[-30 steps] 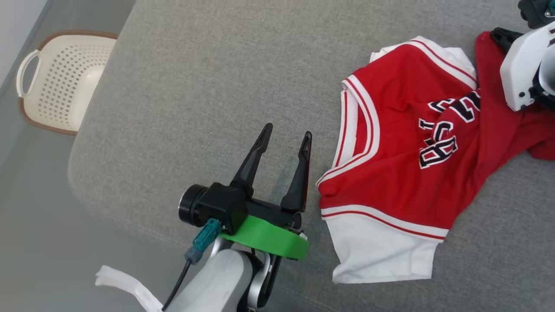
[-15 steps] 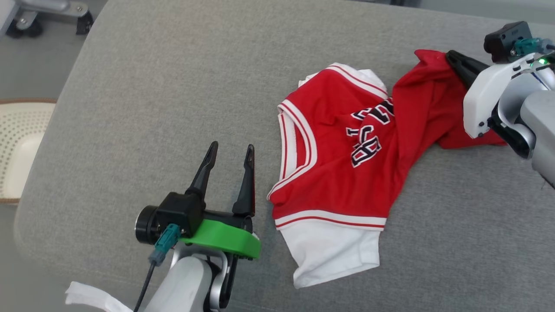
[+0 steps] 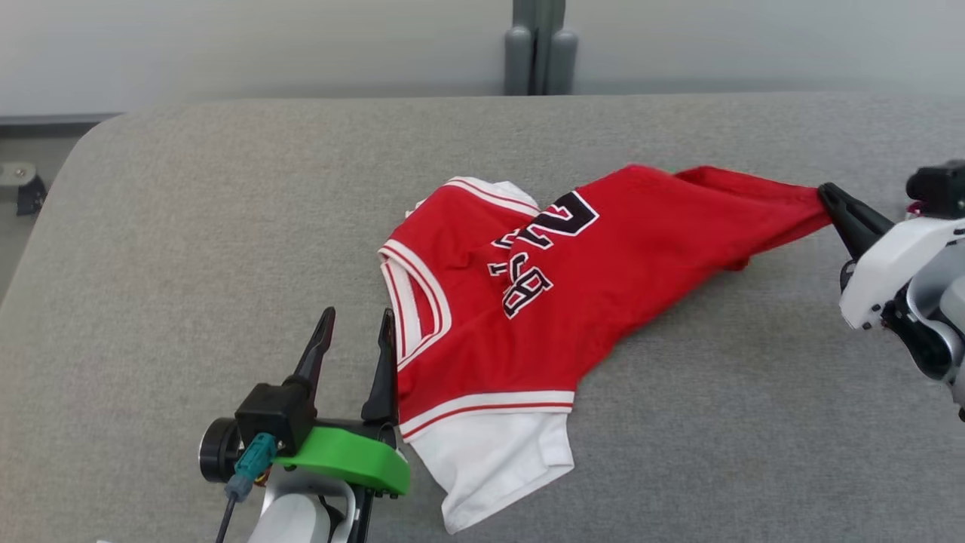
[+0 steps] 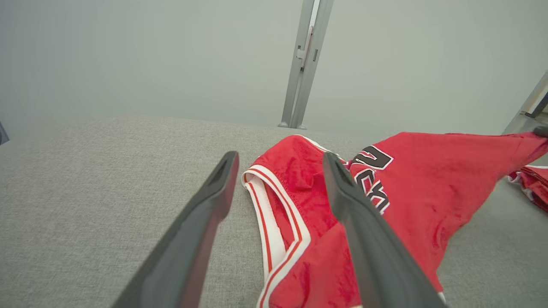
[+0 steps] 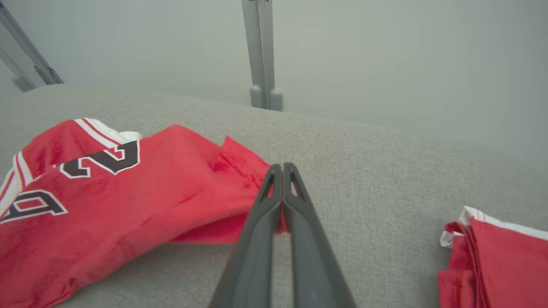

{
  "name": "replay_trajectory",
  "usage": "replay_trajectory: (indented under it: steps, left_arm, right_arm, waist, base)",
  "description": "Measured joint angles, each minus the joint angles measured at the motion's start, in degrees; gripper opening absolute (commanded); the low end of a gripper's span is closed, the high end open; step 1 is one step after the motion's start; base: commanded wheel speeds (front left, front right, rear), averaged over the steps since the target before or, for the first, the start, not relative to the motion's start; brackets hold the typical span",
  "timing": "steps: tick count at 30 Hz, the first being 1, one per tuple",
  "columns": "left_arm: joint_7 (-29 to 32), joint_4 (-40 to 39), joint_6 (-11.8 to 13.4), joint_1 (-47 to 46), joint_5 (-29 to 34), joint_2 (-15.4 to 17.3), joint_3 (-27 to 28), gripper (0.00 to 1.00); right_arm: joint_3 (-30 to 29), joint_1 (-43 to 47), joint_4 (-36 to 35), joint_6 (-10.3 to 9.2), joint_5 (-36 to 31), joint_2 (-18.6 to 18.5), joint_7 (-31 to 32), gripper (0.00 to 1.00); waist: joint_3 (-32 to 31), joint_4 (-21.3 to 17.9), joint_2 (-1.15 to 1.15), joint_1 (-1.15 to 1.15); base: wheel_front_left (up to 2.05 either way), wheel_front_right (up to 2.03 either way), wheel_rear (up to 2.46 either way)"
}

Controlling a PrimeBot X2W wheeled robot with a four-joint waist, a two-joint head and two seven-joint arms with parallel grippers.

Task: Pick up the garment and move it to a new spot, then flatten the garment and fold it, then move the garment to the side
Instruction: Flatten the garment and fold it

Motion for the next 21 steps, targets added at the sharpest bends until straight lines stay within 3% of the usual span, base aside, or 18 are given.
replay_trajectory:
  steps: [3, 9, 10, 16, 21]
  left_arm:
    - [0.01, 0.42, -0.34, 1.28, 0.32, 0.0, 0.4, 1.0]
    - [0.0, 0.99, -0.59, 3.41, 0.37, 0.0, 0.85, 1.0]
    - [0.0, 1.04, -0.59, 3.58, 0.37, 0.0, 0.81, 1.0]
    - [0.01, 1.51, -0.59, 4.1, 0.36, 0.0, 0.14, 1.0]
    - [0.0, 1.71, -0.59, 5.19, 0.29, 0.0, -0.67, 1.0]
  right_arm:
    - [-6.68, 5.6, -2.33, 0.0, -1.38, -0.9, -0.09, 0.0]
    - [-19.46, 19.95, -5.56, 0.0, -5.28, 0.82, -0.11, 0.0]
    - [-21.78, 22.06, -5.84, 0.0, -6.1, 1.52, -0.11, 1.0]
    - [-35.1, 30.56, -8.09, -0.03, -16.31, 6.39, -0.12, 1.0]
    - [-46.33, 38.56, -18.13, -0.03, -24.82, 14.48, -0.13, 1.0]
  waist:
    - [-1.52, -1.97, 0.0, 0.0]
    - [-4.06, -5.14, 0.0, 0.0]
    - [-4.36, -5.61, 0.0, 0.0]
    - [-5.42, -7.19, 0.0, 0.0]
    - [-5.66, -7.14, 0.0, 0.0]
  base:
    - [0.0, 0.0, 0.0]
    - [0.0, 0.0, 0.0]
    - [0.0, 0.0, 0.0]
    - [0.0, 0.0, 0.0]
    - [0.0, 0.0, 0.0]
